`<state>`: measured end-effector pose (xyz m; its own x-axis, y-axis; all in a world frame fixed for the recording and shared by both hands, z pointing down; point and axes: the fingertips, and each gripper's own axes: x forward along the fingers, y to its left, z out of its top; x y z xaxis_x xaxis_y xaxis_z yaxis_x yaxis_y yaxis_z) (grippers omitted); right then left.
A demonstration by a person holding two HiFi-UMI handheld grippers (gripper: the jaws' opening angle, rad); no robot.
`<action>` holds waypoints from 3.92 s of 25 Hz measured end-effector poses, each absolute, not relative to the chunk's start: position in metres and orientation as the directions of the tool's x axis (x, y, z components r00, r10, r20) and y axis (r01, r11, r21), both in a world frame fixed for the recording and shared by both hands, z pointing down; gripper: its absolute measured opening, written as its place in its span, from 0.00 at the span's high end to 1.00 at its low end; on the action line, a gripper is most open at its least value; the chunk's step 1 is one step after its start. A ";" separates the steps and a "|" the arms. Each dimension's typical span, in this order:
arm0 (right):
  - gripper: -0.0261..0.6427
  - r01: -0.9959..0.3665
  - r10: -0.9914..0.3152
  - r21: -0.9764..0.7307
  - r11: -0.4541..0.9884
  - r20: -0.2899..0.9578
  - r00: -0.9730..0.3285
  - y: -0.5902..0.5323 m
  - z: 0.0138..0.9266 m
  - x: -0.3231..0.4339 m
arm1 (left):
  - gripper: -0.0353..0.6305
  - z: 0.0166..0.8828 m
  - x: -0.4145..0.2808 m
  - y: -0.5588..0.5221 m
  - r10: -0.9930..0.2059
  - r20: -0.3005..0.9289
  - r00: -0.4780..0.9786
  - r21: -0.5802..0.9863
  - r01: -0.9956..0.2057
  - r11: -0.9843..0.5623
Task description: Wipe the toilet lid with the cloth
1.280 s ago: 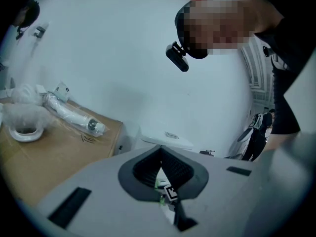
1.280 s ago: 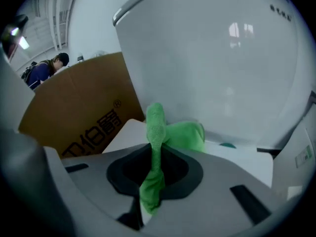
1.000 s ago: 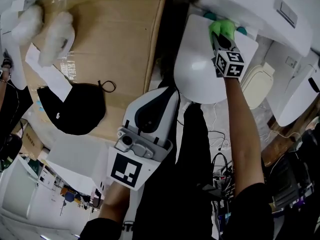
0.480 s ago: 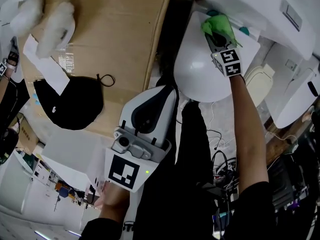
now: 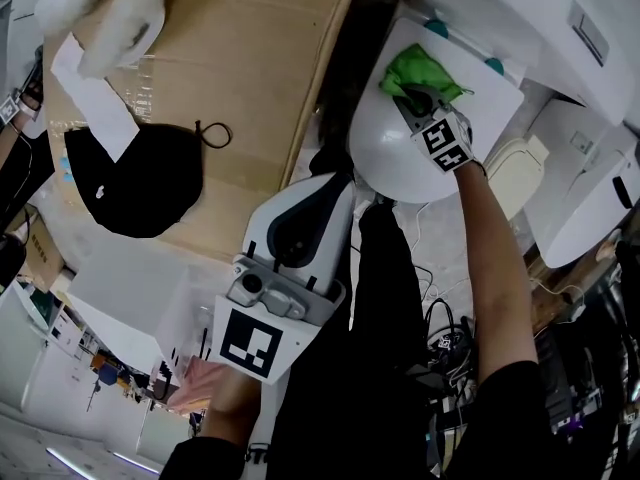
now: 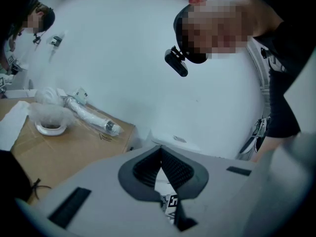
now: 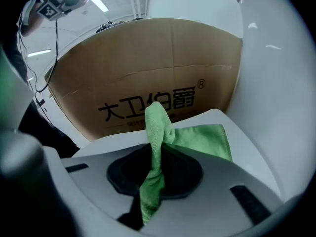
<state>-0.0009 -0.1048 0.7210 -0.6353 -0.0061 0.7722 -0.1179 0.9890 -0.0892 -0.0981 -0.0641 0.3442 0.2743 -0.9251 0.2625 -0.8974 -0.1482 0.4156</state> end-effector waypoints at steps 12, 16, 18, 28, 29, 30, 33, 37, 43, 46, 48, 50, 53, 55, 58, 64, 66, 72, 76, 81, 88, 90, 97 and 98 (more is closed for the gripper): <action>0.89 0.047 0.184 -0.199 0.979 0.755 -0.629 0.041 0.727 0.031 | 0.95 0.342 -0.085 -0.038 -0.935 0.256 0.246 0.424 -0.898 -0.121; 0.89 0.081 0.239 -0.241 0.967 0.758 -0.607 0.095 0.730 0.046 | 0.95 0.342 -0.079 -0.035 -0.931 0.259 0.258 0.422 -0.897 -0.132; 0.89 0.091 0.260 -0.257 0.962 0.760 -0.596 0.118 0.732 0.050 | 0.95 0.342 -0.078 -0.034 -0.929 0.261 0.264 0.420 -0.897 -0.137; 0.89 0.020 0.281 -0.351 0.936 0.712 -0.644 0.110 0.714 0.053 | 0.95 0.340 -0.066 -0.037 -0.917 0.259 0.303 0.387 -0.902 -0.189; 0.89 -0.007 0.260 -0.357 0.934 0.694 -0.672 0.102 0.705 0.053 | 0.95 0.339 -0.064 -0.038 -0.915 0.258 0.311 0.389 -0.900 -0.196; 0.89 -0.042 0.233 -0.365 0.930 0.673 -0.702 0.092 0.694 0.052 | 0.95 0.339 -0.062 -0.038 -0.913 0.257 0.318 0.392 -0.898 -0.203; 0.89 -0.168 0.128 -0.410 0.896 0.603 -0.787 0.056 0.658 0.053 | 0.95 0.338 -0.058 -0.040 -0.906 0.256 0.337 0.394 -0.892 -0.220; 0.89 -0.333 -0.067 -0.440 0.834 0.519 -0.852 -0.004 0.621 0.066 | 0.95 0.336 -0.050 -0.047 -0.899 0.251 0.359 0.398 -0.885 -0.242; 0.89 -0.583 -0.408 -0.379 0.718 0.449 -0.795 -0.114 0.583 0.104 | 0.95 0.337 -0.044 -0.054 -0.888 0.247 0.389 0.409 -0.872 -0.268; 0.89 -0.698 -0.550 -0.311 0.645 0.446 -0.706 -0.166 0.573 0.134 | 0.95 0.339 -0.043 -0.057 -0.882 0.252 0.398 0.414 -0.868 -0.273; 0.89 -0.770 -0.626 -0.218 0.600 0.472 -0.621 -0.195 0.575 0.154 | 0.95 0.341 -0.043 -0.061 -0.880 0.255 0.400 0.412 -0.869 -0.275; 0.89 -0.830 -0.685 -0.101 0.548 0.515 -0.515 -0.218 0.584 0.174 | 0.95 0.342 -0.045 -0.064 -0.880 0.256 0.399 0.410 -0.870 -0.275; 0.89 -0.864 -0.690 -0.001 0.504 0.601 -0.403 -0.234 0.618 0.190 | 0.95 0.344 -0.047 -0.068 -0.880 0.261 0.396 0.408 -0.872 -0.271; 0.89 -0.864 -0.643 -0.010 0.504 0.664 -0.383 -0.233 0.650 0.191 | 0.95 0.346 -0.049 -0.071 -0.882 0.265 0.389 0.406 -0.875 -0.264; 0.89 -0.855 -0.563 -0.044 0.516 0.735 -0.378 -0.224 0.690 0.184 | 0.95 0.348 -0.051 -0.074 -0.884 0.268 0.383 0.407 -0.877 -0.256; 0.89 -0.860 -0.541 -0.095 0.501 0.741 -0.397 -0.218 0.708 0.168 | 0.95 0.353 -0.055 -0.074 -0.886 0.275 0.375 0.418 -0.876 -0.241; 0.89 -0.838 -0.525 -0.087 0.539 0.743 -0.415 -0.214 0.710 0.162 | 0.95 0.354 -0.054 -0.074 -0.886 0.275 0.372 0.421 -0.876 -0.237; 0.89 -0.713 -0.440 -0.047 0.700 0.758 -0.482 -0.200 0.712 0.140 | 0.95 0.353 -0.047 -0.076 -0.889 0.266 0.372 0.424 -0.873 -0.239; 0.89 -0.612 -0.362 -0.048 0.789 0.768 -0.528 -0.186 0.714 0.121 | 0.95 0.354 -0.042 -0.074 -0.889 0.268 0.372 0.418 -0.876 -0.241; 0.89 -0.423 -0.249 -0.028 0.906 0.772 -0.585 -0.152 0.715 0.096 | 0.95 0.355 -0.037 -0.071 -0.890 0.270 0.368 0.414 -0.879 -0.237; 0.89 -0.232 -0.098 -0.065 0.971 0.773 -0.626 -0.071 0.724 0.091 | 0.95 0.350 -0.027 -0.063 -0.895 0.264 0.359 0.414 -0.880 -0.231; 0.89 -0.196 -0.065 -0.078 0.977 0.774 -0.630 -0.045 0.726 0.093 | 0.95 0.350 -0.025 -0.061 -0.897 0.262 0.355 0.416 -0.881 -0.226; 0.89 -0.145 0.010 -0.130 0.981 0.777 -0.629 0.032 0.732 0.097 | 0.95 0.351 -0.019 -0.052 -0.900 0.265 0.347 0.421 -0.881 -0.216; 0.89 -0.143 0.022 -0.143 0.979 0.777 -0.629 0.043 0.732 0.097 | 0.95 0.351 -0.019 -0.051 -0.901 0.264 0.345 0.421 -0.882 -0.214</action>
<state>0.0968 0.0429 0.7320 -0.6287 0.0216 0.7773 -0.1430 0.9793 -0.1429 -0.0186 -0.0508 0.3511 0.3448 -0.9007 0.2645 -0.8815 -0.2139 0.4210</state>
